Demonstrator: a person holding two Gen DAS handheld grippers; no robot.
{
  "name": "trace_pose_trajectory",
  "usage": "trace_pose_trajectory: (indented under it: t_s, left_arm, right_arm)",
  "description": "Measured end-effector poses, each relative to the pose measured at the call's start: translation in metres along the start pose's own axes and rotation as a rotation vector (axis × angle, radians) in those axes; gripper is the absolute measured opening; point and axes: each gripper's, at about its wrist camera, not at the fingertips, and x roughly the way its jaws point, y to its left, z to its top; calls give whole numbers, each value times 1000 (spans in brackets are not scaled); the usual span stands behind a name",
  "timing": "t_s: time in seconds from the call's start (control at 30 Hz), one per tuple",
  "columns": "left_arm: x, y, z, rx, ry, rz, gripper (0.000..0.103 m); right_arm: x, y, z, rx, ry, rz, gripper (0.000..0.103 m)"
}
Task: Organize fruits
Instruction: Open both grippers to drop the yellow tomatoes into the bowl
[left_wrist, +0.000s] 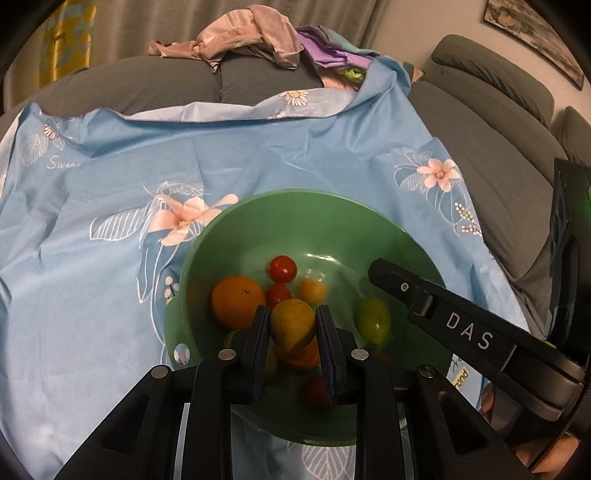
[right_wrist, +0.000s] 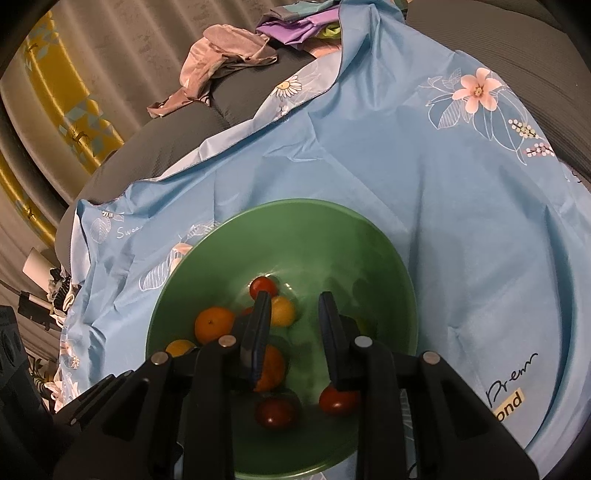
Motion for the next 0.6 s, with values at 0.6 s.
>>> trace_pose_trajectory:
  t_s: [0.6]
  left_arm:
    - [-37, -18, 1, 93, -98, 70, 57]
  right_arm:
    - [-33, -8, 5, 46, -97, -14, 59]
